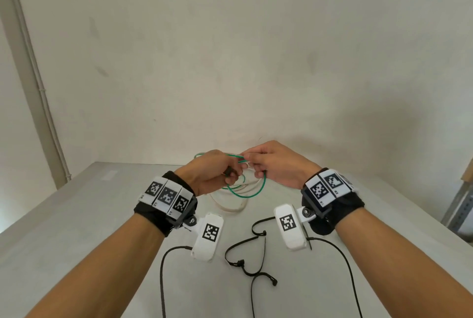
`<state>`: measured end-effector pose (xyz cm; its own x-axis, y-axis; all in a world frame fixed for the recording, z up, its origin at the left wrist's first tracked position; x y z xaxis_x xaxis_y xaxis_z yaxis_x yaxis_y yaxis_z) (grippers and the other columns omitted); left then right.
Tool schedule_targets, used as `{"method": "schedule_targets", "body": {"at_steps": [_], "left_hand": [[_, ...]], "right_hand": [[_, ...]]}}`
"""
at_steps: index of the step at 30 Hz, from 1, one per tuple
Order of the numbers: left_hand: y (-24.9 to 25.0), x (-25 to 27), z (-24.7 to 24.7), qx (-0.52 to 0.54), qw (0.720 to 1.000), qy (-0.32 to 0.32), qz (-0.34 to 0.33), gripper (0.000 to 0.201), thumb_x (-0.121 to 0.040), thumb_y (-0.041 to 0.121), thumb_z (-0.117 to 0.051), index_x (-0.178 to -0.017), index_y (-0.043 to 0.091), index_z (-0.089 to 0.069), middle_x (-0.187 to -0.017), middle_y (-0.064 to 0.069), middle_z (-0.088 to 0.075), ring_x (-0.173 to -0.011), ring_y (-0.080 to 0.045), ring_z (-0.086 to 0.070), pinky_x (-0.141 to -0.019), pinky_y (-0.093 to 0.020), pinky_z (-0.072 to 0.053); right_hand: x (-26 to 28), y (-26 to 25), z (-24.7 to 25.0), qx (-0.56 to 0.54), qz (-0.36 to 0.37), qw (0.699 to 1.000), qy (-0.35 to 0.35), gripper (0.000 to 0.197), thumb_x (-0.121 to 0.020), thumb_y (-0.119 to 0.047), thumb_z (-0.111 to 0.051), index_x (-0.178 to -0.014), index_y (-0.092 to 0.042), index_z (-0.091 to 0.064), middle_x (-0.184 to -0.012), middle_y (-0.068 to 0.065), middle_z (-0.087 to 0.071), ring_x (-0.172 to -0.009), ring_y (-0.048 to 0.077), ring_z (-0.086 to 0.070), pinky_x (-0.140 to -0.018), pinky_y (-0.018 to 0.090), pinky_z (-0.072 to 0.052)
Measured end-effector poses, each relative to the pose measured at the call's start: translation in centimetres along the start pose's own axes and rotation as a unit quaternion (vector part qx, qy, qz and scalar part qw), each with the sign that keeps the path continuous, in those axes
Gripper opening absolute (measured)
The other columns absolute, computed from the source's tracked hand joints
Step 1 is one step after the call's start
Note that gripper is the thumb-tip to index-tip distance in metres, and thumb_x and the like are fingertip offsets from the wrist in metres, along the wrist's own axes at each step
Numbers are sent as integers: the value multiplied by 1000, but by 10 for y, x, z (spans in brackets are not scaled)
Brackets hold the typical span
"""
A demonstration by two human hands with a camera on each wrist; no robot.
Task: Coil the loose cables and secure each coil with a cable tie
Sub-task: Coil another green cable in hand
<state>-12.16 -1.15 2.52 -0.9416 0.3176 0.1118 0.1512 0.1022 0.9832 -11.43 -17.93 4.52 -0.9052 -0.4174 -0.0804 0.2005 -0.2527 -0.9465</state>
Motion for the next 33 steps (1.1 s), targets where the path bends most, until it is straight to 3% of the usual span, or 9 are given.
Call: {"method": "schedule_targets", "body": {"at_steps": [4, 6, 8, 10, 12, 15, 20, 25, 33], "left_hand": [[11, 7, 16, -301, 940, 130, -95, 37, -80, 25, -85, -86, -8, -72, -78, -10, -60, -73, -19, -52, -71, -35, -47], [28, 18, 15, -389, 863, 240, -214, 37, -80, 39, -86, -90, 6, -71, -85, 2, -61, -79, -15, -53, -73, -29, -40], [40, 19, 10, -423, 834, 225, -276, 31, -90, 48, -73, -98, 19, -69, -103, 5, -62, -99, -11, -56, -85, -28, -40], [45, 12, 3, -428, 874, 105, -205, 39, -103, 52, -50, -101, 20, -72, -105, 3, -72, -108, -14, -63, -96, -30, -40], [43, 2, -2, -373, 921, 10, -108, 50, -109, 46, -37, -95, 10, -69, -78, -6, -74, -83, -19, -69, -93, -32, -44], [43, -2, -7, -257, 964, -50, -44, 39, -110, 32, -39, -85, 9, -58, -55, 0, -32, -50, -18, -33, -74, -32, -54], [42, -5, -3, -177, 981, -73, -45, 35, -111, 30, -42, -81, 16, -54, -64, 5, -19, -53, -13, -21, -62, -28, -47], [38, -6, -3, -130, 987, -68, -62, 32, -111, 28, -43, -86, 14, -57, -61, 7, -27, -49, -9, -26, -61, -26, -48], [23, -5, -8, 29, 994, -83, -69, 30, -109, 21, -41, -94, 6, -62, -61, 0, -41, -50, -12, -36, -69, -32, -56]], "right_hand": [[-2, 4, 10, -75, 4, 997, 19, 26, -104, 1, -53, -118, 19, -65, -76, 4, -42, -56, 6, -38, -57, 22, -38], [0, 4, 12, -66, 12, 998, 1, 27, -104, -1, -53, -119, 19, -65, -73, 1, -45, -58, 6, -38, -59, 22, -36], [2, 1, 11, -56, 17, 998, -21, 28, -104, -3, -55, -119, 18, -66, -72, -2, -52, -60, 7, -38, -61, 23, -36], [1, -5, 11, -52, 33, 998, -28, 26, -103, -4, -57, -119, 13, -69, -80, 3, -57, -64, 9, -40, -62, 23, -38], [-1, -9, 12, -47, 63, 997, -12, 23, -102, -5, -61, -117, 8, -71, -90, 10, -61, -74, 19, -44, -65, 23, -41], [-3, -8, 16, -71, 90, 992, 59, 20, -96, -8, -71, -111, 3, -66, -87, 15, -67, -77, 25, -51, -68, 25, -47], [1, -7, 22, 106, 181, 964, 161, 19, -89, -17, -81, -92, -5, -66, -85, 6, -78, -77, 17, -75, -76, 26, -59], [-2, 0, 26, 274, 197, 914, 226, 6, -93, -15, -75, -93, -19, -71, -83, -5, -75, -79, 8, -72, -82, 30, -58], [-4, 3, 20, 183, 113, 938, 271, 10, -92, -17, -74, -85, -16, -67, -79, 1, -78, -69, 6, -76, -73, 23, -58]]}}
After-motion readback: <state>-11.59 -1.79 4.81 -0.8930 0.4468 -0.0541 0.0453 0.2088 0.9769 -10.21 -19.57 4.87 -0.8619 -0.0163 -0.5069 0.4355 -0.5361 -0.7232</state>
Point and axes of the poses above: each hand's wrist, its own x-axis away from the middle knuckle, its own z-axis out of the back of the hand, y = z × x, the point moved 2 cm from there along -x, towards the middle knuckle
